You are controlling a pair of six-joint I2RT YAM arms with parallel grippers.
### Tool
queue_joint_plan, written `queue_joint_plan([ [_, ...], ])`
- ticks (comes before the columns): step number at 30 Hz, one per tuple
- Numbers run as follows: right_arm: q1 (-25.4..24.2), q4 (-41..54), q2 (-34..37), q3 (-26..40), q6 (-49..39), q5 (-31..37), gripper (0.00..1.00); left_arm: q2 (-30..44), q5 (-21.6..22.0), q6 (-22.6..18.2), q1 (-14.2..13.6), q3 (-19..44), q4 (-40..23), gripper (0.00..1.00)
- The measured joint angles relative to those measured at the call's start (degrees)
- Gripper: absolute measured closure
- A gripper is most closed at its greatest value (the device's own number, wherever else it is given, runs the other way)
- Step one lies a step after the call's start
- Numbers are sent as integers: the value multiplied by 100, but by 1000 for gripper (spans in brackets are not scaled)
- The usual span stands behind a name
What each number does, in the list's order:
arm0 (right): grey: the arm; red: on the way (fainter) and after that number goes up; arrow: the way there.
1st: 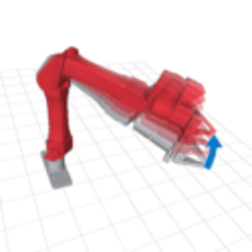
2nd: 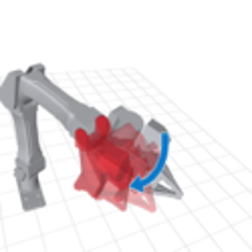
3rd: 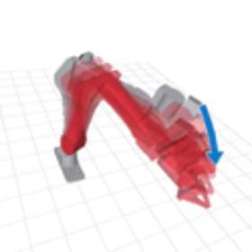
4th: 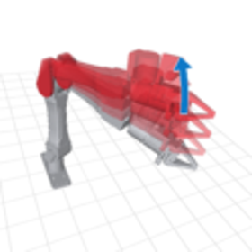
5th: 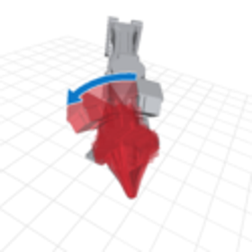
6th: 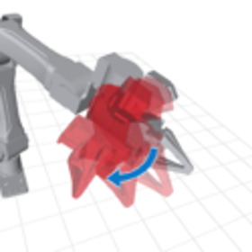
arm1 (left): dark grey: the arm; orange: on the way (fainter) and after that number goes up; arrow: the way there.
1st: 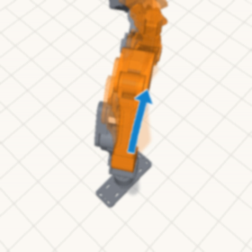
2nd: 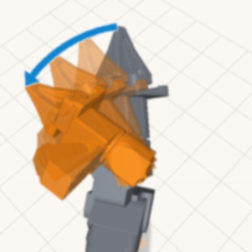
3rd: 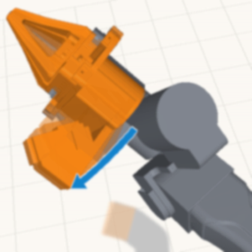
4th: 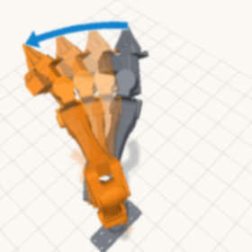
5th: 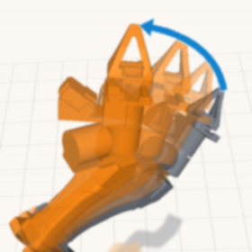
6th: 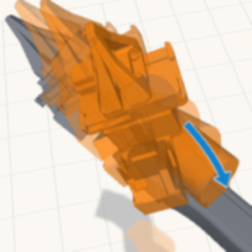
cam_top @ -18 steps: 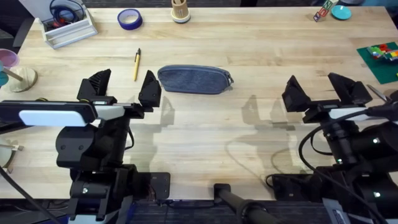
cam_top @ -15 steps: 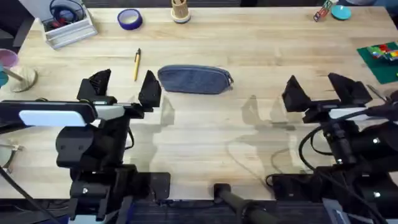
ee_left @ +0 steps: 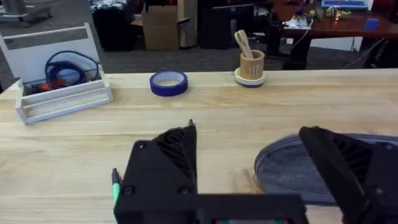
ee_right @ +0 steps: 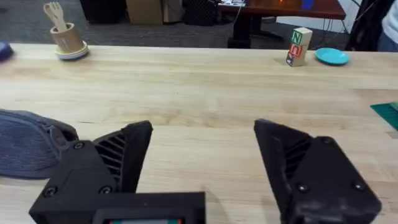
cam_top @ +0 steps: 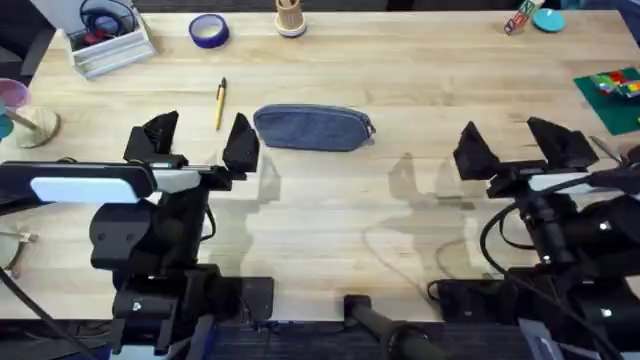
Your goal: Unzip the bag, pick up the pens from the table one at a time and place them inside, then zip the bag closed.
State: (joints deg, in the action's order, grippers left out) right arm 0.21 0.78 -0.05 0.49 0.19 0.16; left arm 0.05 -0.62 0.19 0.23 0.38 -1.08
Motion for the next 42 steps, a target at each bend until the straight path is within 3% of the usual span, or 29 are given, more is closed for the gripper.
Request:
queue_joint_plan([
  [12, 0, -29, 0, 2, 0, 0, 5, 0, 0, 57, 0, 1, 1, 6],
  [16, 0, 390, 7, 207, 0, -2, 6, 0, 0, 210, 0, 33, -96, 7],
  [22, 0, 1230, 396, 1226, 0, -2, 5, 175, 0, 311, 1, 609, -796, 7],
  [29, 0, 1912, 1584, 2616, 2, -46, 5, 1078, -227, 277, 1, 1873, -1563, 9],
  [36, 0, 2588, 3086, 4068, 122, -345, 6, 2347, -800, -191, 2, 3179, -2214, 8],
  [40, 0, 2994, 3893, 4803, 197, -637, 6, 3035, -1175, -726, 2, 3883, -2529, 10],
  [41, 0, 3274, 4442, 5272, 238, -938, 6, 3521, -1456, -1172, 2, 4307, -2878, 10],
  [42, 0, 3382, 4623, 5421, 243, -1053, 6, 3663, -1549, -1311, 2, 4408, -2971, 10],
])
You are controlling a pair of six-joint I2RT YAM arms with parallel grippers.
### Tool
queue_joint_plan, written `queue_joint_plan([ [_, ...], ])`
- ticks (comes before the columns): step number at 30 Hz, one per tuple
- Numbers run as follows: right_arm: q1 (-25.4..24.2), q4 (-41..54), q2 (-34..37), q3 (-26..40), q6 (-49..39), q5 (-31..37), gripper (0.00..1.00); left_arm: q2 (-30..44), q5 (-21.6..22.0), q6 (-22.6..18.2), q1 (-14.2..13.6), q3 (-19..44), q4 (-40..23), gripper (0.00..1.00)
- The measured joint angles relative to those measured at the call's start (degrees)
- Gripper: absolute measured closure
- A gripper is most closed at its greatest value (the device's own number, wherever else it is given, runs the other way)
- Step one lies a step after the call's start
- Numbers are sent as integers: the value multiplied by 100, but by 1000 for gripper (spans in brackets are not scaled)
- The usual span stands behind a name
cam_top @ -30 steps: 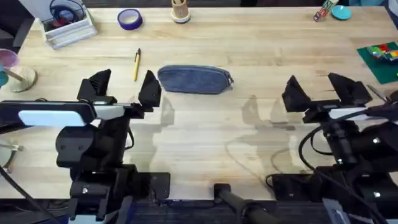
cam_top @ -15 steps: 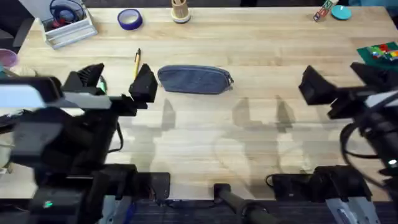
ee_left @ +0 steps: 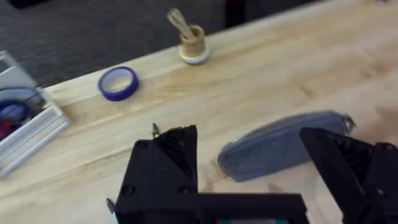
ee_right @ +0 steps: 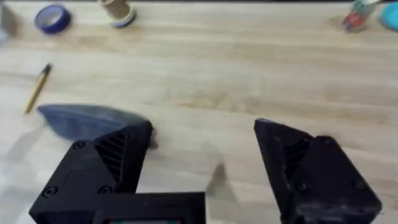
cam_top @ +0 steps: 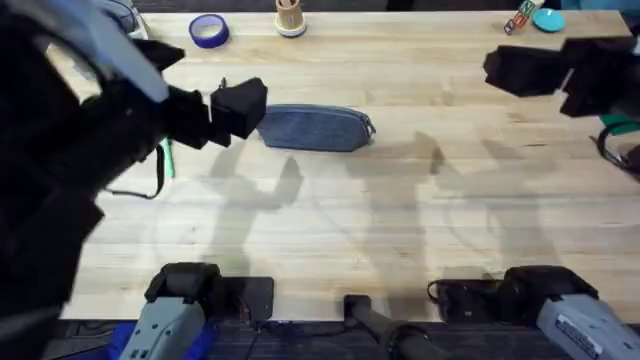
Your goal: Unzip the bag, pick up the pens from the table one at a time and place them inside, then zip the bag closed.
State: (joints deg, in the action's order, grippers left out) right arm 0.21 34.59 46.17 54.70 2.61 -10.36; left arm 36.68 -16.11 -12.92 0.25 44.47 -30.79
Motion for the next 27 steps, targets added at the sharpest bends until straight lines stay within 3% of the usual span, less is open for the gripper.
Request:
queue_joint_plan([
  [1, 0, 313, 433, 377, 20, -308, 6, 453, -391, -463, 0, 274, -255, 10],
  [4, 0, 548, 767, 661, 28, -614, 6, 876, -884, -1040, 0, 444, -484, 10],
  [11, 0, 638, 1010, 788, 39, -1113, 6, 1351, -1699, -2061, 63, 477, -692, 9],
  [16, 0, 656, 1010, 797, 42, -1231, 6, 1471, -1932, -2307, 237, 479, -626, 7],
  [27, 0, 660, 1010, 804, 43, -1304, 6, 1476, -2027, -2481, 243, 479, -590, 8],
])
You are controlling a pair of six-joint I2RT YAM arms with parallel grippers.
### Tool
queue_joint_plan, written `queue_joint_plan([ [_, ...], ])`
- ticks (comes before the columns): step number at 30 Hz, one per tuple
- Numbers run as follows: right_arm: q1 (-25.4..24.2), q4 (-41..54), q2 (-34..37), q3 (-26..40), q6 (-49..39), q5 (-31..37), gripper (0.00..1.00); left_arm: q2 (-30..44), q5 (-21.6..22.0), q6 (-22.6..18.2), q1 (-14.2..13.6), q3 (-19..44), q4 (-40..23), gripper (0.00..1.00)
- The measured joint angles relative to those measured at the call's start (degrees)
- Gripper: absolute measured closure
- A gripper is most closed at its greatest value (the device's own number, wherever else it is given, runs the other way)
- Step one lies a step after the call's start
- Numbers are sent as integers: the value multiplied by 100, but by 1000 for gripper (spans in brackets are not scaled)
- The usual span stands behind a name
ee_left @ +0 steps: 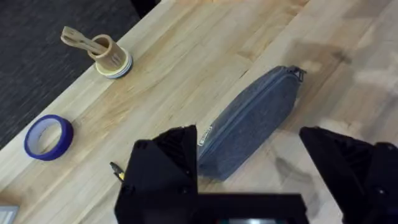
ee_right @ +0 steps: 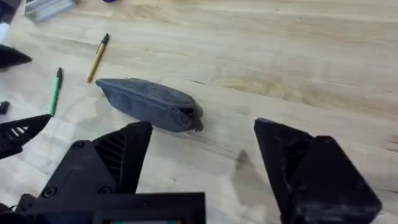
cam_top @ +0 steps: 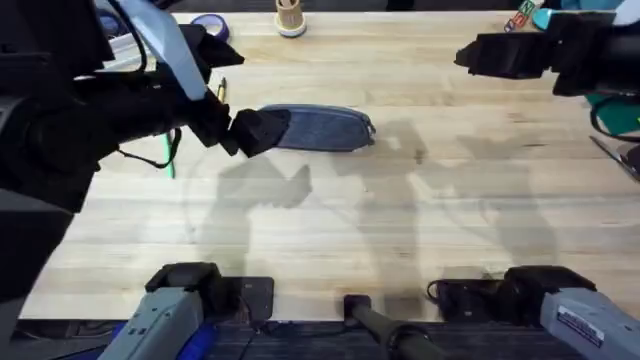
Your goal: Unzip the bag, pick up the pens from the table one at a time and place them inside, then zip the bag closed.
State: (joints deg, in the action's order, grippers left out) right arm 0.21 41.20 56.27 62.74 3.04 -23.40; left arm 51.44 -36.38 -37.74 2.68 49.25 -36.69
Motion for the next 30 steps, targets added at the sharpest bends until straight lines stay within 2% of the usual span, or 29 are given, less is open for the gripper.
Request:
queue_joint_plan([
  [6, 0, 24, 0, 0, 110, -1, 6, 0, 9, -252, 56, 0, -44, 9],
  [10, 0, 34, 0, 1, 125, -1, 5, 144, -221, -527, 359, 22, -64, 8],
  [17, 0, 24, 0, 2, 127, -2, 5, 895, -1479, -1321, 1286, 31, -63, 8],
  [20, 0, 19, 0, 2, 128, 0, 5, 1200, -2005, -1710, 1581, 31, -63, 8],
  [23, 0, 19, 0, 2, 147, -1, 5, 1417, -2438, -2105, 1747, 31, -63, 8],
  [30, 0, 19, 0, 2, 147, -2, 5, 1856, -2965, -2728, 1940, 31, -61, 8],
])
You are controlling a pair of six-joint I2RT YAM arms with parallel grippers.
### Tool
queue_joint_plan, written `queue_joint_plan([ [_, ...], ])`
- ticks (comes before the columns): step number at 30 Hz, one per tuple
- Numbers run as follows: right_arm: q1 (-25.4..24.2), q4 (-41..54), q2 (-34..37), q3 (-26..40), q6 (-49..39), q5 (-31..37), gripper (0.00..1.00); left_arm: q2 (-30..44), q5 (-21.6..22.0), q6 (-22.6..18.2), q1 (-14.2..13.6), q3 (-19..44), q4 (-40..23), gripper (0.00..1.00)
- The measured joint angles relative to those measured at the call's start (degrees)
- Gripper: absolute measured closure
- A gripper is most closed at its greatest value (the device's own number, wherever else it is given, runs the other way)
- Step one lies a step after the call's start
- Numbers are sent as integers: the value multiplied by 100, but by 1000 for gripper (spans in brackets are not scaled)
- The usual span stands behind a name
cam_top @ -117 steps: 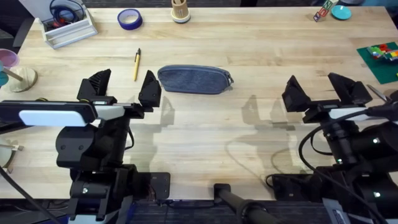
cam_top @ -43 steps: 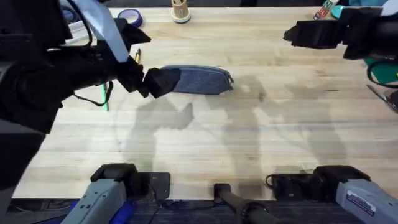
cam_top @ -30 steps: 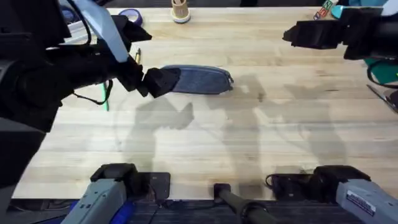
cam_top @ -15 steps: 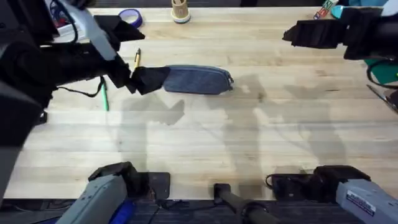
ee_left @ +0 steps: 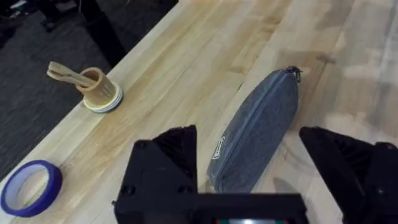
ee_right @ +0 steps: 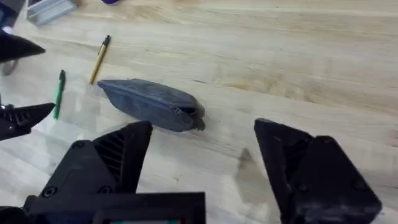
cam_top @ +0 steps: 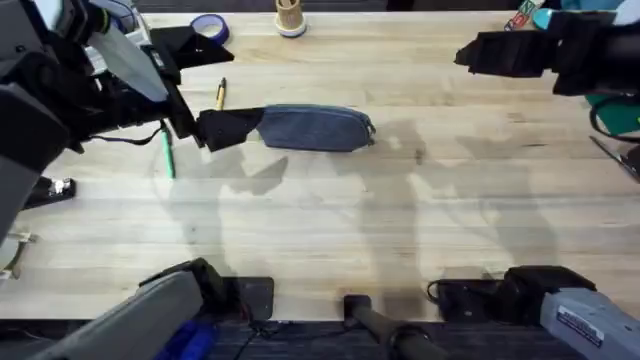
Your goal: Unzip the bag, pick up the pens from the table one at a time and place them inside, then zip the bag closed.
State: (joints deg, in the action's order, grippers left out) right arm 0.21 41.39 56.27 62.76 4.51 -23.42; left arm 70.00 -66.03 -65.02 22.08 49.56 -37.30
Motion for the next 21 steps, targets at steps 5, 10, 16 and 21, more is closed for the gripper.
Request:
queue_joint_plan([
  [5, 0, 0, 0, 0, 0, 2, 5, 481, -204, -371, 97, 0, -2, 8],
  [10, 0, 0, 0, 0, 0, 0, 5, 896, -317, -726, 101, 0, -2, 8],
  [16, 0, -2, 0, 0, 0, 2, 5, 1412, -346, -1068, 101, 0, 0, 8],
  [21, 0, -2, 0, 0, 2, 2, 5, 1861, -358, -1344, 101, 1, 0, 8],
])
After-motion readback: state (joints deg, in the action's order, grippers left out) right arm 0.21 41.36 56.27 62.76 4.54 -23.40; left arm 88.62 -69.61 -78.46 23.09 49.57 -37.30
